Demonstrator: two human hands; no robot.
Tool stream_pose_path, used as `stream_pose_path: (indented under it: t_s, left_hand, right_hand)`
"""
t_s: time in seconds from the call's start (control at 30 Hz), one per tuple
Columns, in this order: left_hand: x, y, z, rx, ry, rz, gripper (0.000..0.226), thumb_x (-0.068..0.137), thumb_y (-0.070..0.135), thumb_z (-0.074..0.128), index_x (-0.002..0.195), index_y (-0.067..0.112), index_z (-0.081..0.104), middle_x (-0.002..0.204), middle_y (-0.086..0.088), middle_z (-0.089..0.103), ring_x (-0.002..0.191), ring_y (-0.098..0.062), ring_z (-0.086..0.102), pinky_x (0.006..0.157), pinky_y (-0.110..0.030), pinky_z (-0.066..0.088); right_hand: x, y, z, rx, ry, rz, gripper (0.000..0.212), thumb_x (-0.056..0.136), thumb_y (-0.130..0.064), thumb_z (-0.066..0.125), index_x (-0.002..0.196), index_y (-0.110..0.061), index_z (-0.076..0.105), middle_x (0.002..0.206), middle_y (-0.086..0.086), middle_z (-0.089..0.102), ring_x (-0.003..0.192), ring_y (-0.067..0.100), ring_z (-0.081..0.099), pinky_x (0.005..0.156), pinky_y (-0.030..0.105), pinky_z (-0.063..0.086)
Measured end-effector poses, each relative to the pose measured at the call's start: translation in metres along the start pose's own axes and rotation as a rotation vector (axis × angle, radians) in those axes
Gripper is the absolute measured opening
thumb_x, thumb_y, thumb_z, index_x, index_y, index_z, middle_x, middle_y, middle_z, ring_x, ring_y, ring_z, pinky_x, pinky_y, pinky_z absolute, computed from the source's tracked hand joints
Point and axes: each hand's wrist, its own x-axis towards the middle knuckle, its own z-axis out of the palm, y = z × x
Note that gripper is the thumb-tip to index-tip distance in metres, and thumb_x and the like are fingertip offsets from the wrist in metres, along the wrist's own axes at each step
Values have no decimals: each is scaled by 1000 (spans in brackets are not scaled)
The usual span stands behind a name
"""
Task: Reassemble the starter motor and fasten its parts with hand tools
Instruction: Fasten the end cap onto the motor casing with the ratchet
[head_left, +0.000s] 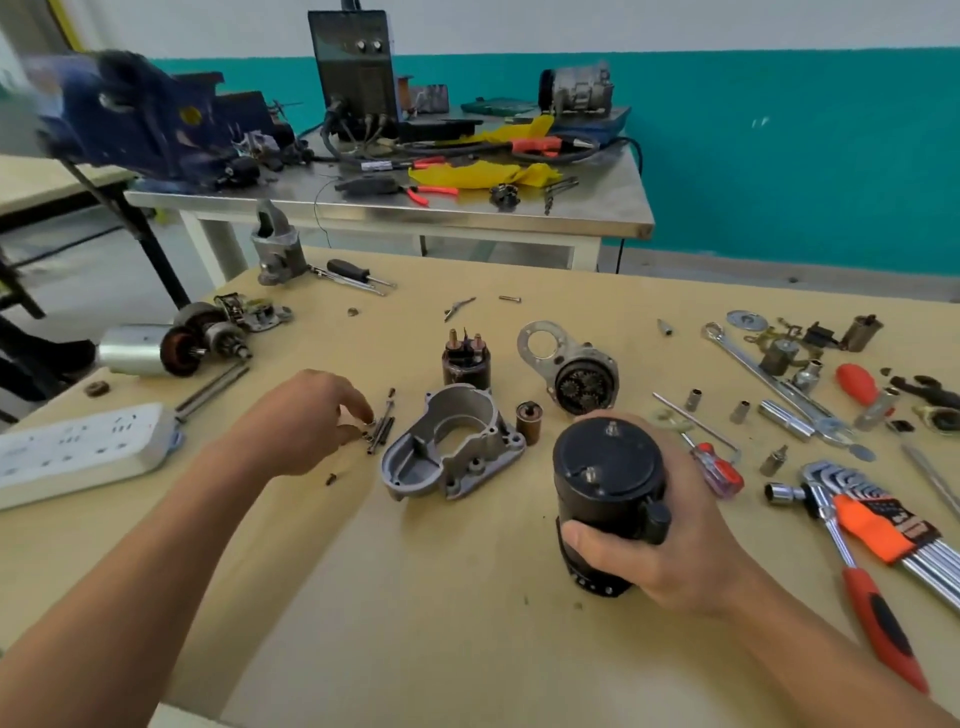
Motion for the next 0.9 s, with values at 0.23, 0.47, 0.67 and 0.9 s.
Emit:
stream_pose_path:
  t_s: [0.23, 0.47, 0.67, 0.9]
  left_hand:
    - [1, -5, -5, -51, -30, 102, 25, 81, 20, 81, 88, 41, 70, 81, 28, 61, 80, 7, 54, 61, -14, 36]
    - [5, 3, -9, 15, -99, 136, 15, 82, 30, 80, 94, 37, 76, 85, 13, 67, 80, 1, 53, 62, -21, 37]
    - [4, 0, -8, 39, -102, 204, 14, 83, 27, 80, 95, 35, 78, 76, 21, 66, 72, 7, 55, 58, -7, 35]
    - [0, 0, -10, 5, -95, 221, 21, 84, 22, 79, 82, 42, 70, 76, 21, 68, 71, 7, 59, 60, -7, 39]
  right_hand:
    - [-1, 2, -1, 14, 15, 43, 66, 66, 1, 80, 116, -37, 58, 107, -14, 68, 100, 3, 65, 86, 11, 47]
    - [-1, 5, -2, 32, 30, 84, 61, 67, 4, 79, 117, -23, 55, 107, -7, 66, 99, 3, 64, 86, 12, 47]
    - [-3, 6, -3, 55, 38, 116, 58, 68, 3, 80, 118, -15, 57, 105, -6, 67, 97, 8, 65, 85, 15, 48]
    - [-5, 3, 1, 78, 26, 131, 59, 67, 2, 80, 119, -10, 56, 102, -4, 68, 94, 15, 66, 84, 21, 49]
